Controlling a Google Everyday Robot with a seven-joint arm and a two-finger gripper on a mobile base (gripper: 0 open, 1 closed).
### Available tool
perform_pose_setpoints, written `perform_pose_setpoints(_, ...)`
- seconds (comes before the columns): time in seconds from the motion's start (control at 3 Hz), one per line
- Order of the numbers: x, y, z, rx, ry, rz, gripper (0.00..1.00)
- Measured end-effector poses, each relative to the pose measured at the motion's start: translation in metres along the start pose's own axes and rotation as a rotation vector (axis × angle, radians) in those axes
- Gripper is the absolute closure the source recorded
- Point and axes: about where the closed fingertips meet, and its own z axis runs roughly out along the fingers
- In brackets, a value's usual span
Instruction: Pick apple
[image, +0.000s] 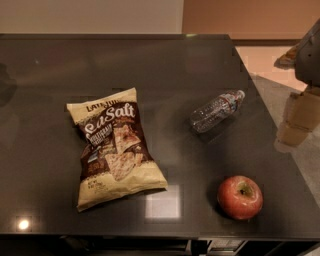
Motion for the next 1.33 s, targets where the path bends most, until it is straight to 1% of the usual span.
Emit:
perform_pose_setpoints(0.33,-0.001,0.000,0.000,0.000,-0.002,-0.005,0.00)
perform_pose_setpoints(0.67,-0.002,0.015,0.005,-0.032,-0.038,-0.032,0.00)
perform_pose_setpoints(1.0,-0.004,0.044,0.015,-0.090,-0.086,-0.092,0.00)
perform_pose_setpoints(1.33,-0.005,0.077,0.029,-0.148,-0.111,-0.151,0.00)
